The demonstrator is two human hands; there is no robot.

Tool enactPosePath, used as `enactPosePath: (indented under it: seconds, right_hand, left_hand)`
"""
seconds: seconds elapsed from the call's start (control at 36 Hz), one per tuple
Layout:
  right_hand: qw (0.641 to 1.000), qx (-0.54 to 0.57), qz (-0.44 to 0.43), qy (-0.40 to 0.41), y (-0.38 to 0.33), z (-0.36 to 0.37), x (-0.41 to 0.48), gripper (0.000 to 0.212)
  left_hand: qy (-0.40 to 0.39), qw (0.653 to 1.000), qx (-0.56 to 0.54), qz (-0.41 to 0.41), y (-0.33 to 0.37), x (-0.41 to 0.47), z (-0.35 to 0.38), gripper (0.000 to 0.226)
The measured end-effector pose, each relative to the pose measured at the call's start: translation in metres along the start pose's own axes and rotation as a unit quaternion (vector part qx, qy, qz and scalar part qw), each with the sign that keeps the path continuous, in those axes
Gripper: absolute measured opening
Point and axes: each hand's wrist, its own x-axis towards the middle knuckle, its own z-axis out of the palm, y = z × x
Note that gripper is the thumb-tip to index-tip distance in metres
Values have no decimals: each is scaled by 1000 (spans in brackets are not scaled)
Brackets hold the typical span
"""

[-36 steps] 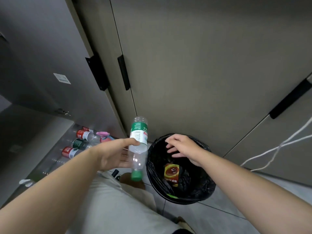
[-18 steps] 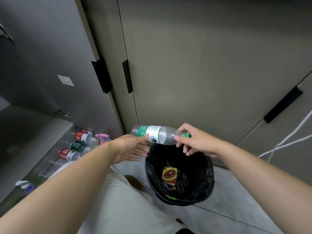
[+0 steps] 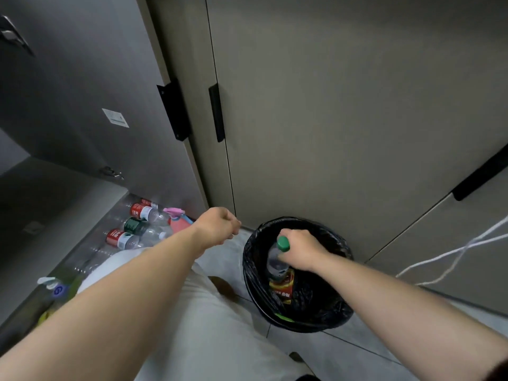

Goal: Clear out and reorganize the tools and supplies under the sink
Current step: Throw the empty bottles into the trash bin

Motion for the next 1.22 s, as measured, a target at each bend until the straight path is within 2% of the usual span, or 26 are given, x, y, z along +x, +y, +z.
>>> enactPosePath:
  seconds: [0.06, 0.19, 0.39, 0.56, 0.67, 0.78, 0.86, 0.94, 1.08, 1.22]
  right_hand:
    - [1000, 6, 7, -19, 2, 21, 10, 24]
    - [999, 14, 19, -34, 7, 54, 30, 42]
    - [998, 20, 34, -58, 10, 73, 40, 35]
    - [997, 4, 34, -69, 9, 68, 42, 59]
    - [998, -4, 25, -60, 5, 49, 39, 44]
    - [1000, 17, -21, 6, -13, 19, 33, 20]
    - [995, 35, -80, 56, -42, -5, 28, 18]
    - [985, 61, -147, 68, -81, -22, 28, 18]
    - [965, 100, -237, 45, -155, -27, 41, 18]
    - [963, 69, -259, -37, -227, -8, 72, 21]
  left_hand:
    - [9, 1000, 26, 12, -4, 1, -2, 16]
    - [32, 998, 52, 16, -12, 5, -8, 16]
    - [36, 998, 44, 17, -22, 12, -14, 12]
    - [23, 998, 47, 16, -21, 14, -14, 10]
    - [43, 998, 43, 28, -19, 14, -13, 11]
    - [48, 997, 48, 38, -15, 11, -14, 12]
    - [55, 996, 54, 45, -13, 6, -24, 12]
    - [56, 997, 49, 33, -12, 1, -52, 12]
    - [103, 993, 50, 22, -37, -10, -125, 10]
    - [174, 981, 60, -54, -104, -22, -190, 11]
